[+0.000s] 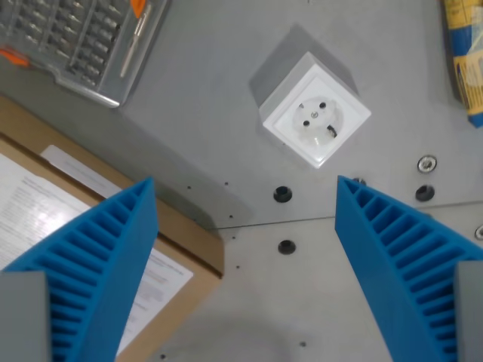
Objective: Move above the white socket
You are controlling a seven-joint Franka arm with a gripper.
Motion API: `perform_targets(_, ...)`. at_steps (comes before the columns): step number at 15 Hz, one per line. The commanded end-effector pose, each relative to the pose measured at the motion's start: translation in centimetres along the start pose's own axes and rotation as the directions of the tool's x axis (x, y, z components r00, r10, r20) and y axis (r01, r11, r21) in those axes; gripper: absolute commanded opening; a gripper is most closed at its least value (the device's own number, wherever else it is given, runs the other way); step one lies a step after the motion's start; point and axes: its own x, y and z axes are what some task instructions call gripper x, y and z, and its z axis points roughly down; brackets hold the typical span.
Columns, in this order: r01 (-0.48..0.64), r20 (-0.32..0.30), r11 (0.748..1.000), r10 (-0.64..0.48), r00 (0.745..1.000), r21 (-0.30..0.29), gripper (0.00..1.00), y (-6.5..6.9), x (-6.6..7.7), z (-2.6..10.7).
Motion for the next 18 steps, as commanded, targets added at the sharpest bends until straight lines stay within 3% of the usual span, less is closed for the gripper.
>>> perform_targets(1, 0.268, -0.113, 0.963, -0.268, 0.957, -0.014, 1.00, 1.0, -0.5, 1.5)
perform_targets(8, 0.428, -0.117, 0.904, -0.427, 0.897, -0.022, 1.00, 2.2, -0.6, 4.2)
perform_targets(18, 0.615, -0.142, 0.788, -0.613, 0.777, -0.034, 1.00, 4.2, -1.0, 8.9)
